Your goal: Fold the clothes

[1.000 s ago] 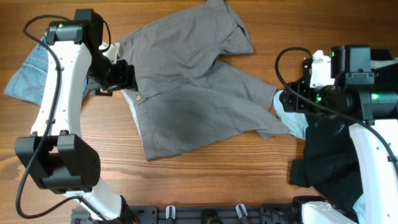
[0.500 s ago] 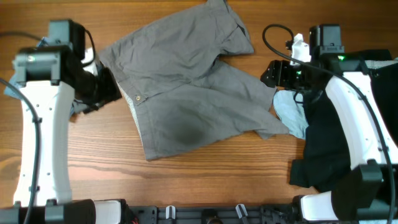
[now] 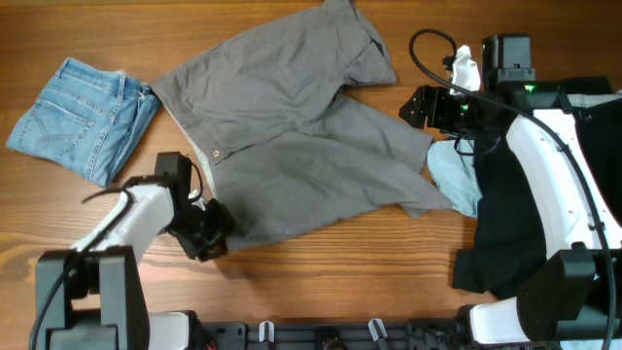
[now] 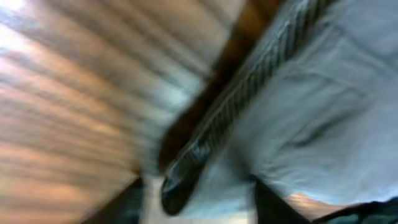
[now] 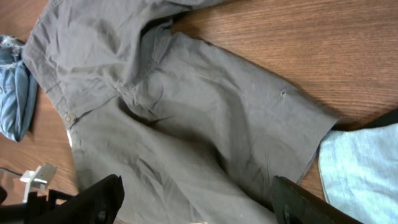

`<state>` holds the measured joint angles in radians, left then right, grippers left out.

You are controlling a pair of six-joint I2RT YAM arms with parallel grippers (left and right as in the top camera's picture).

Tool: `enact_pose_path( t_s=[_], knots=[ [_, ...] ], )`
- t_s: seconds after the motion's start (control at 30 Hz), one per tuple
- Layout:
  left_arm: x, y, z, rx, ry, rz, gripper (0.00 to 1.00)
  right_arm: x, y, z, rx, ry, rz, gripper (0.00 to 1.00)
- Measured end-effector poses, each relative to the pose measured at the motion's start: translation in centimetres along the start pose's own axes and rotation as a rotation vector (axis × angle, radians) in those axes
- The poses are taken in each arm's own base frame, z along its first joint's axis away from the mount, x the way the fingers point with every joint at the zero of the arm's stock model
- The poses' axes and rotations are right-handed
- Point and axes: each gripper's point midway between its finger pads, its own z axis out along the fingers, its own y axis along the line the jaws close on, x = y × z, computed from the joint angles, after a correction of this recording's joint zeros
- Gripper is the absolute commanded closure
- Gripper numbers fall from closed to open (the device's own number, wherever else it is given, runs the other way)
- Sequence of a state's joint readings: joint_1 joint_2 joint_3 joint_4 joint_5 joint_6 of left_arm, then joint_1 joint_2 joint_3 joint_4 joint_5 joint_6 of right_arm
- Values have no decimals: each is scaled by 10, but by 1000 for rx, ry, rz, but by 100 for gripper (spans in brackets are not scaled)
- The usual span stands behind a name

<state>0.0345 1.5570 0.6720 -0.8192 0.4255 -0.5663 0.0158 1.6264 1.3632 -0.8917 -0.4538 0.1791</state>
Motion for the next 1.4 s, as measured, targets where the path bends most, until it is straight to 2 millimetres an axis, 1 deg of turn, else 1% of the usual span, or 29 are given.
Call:
enact_pose_path(
  t_s=[0.03, 0.13, 0.17, 0.2, 0.23, 0.27, 0.3, 0.33, 0.37, 0.4, 0.43, 0.5, 0.57, 0.63, 0.7, 0.73, 0.77, 0.83, 0.87, 0.97, 1.03, 1.1, 1.17, 1.2, 1.23, 1.27, 1.3, 1.37, 1.4],
  knots=[
    [1, -2, 2, 26, -4, -7, 96, 0, 0, 0, 0, -1, 0, 20],
    [3, 1, 6, 37, 9, -36, 96, -1, 0, 0, 3, -3, -1, 21],
    [3, 5, 4, 32, 15, -58, 96, -1, -2, 0, 13, -3, 0, 30],
    [5, 17, -3, 7, 38, -121, 96, 0, -4, 0, 22, -2, 1, 34],
    [1, 27, -10, -7, 33, -168, 96, 0, -6, 0, 34, -1, 6, 34],
    [-4, 37, -24, -20, 33, -226, 96, 2, -8, 0, 45, 4, 9, 34],
    [-15, 43, -36, -19, -4, -254, 96, 3, -10, 1, 51, 7, 11, 34],
    [-24, 46, -48, -16, -37, -268, 96, 5, -11, 3, 55, 10, 13, 32],
    [-33, 49, -59, -3, -78, -276, 96, 10, -15, 6, 61, 27, 20, 24],
    [-45, 51, -73, 15, -138, -282, 96, 17, -18, 11, 65, 48, 30, 21],
    [-52, 53, -85, 26, -191, -280, 96, 26, -26, 20, 78, 83, 46, 19],
    [-53, 54, -89, 21, -214, -263, 96, 43, -41, 40, 106, 154, 78, 21],
    [-53, 56, -89, 7, -216, -258, 96, 54, -55, 59, 128, 215, 105, 36],
    [-53, 58, -89, -2, -218, -256, 96, 63, -62, 72, 135, 266, 128, 37],
    [-51, 58, -89, -6, -211, -258, 96, 75, -68, 81, 144, 324, 156, 52],
    [-51, 59, -89, -7, -208, -259, 96, 76, -70, 85, 144, 326, 157, 63],
    [-50, 59, -89, -10, -208, -260, 96, 72, -71, 88, 142, 311, 154, 73],
    [-50, 59, -89, -10, -208, -259, 96, 54, -72, 95, 133, 236, 141, 92],
    [-50, 59, -89, -11, -208, -259, 96, 44, -72, 98, 131, 192, 144, 96],
    [-50, 60, -89, -14, -209, -257, 96, 30, -74, 105, 131, 133, 202, 96],
    [-50, 60, -89, -14, -209, -257, 96, 37, -78, 119, 123, 166, 256, 96],
    [-50, 60, -89, -14, -209, -257, 96, 52, -79, 137, 108, 229, 316, 96],
    [-50, 60, -89, -14, -209, -257, 96, 47, -76, 142, 97, 217, 382, 96],
    [-51, 60, -89, -13, -209, -257, 95, 39, -74, 146, 79, 186, 404, 96],
    [-51, 59, -89, -10, -209, -256, 94, 20, -72, 153, 48, 117, 399, 96],
    [-52, 58, -89, -3, -214, -253, 93, -9, -68, 163, 0, 12, 365, 96],
    [-54, 55, -89, 10, -220, -248, 93, -18, -67, 167, -15, -23, 346, 94],
    [-58, 51, -90, 35, -230, -240, 93, -24, -63, 167, -41, -37, 328, 80],
    [-59, 49, -90, 45, -231, -237, 92, -24, -59, 165, -65, -22, 323, 69]
  ],
)
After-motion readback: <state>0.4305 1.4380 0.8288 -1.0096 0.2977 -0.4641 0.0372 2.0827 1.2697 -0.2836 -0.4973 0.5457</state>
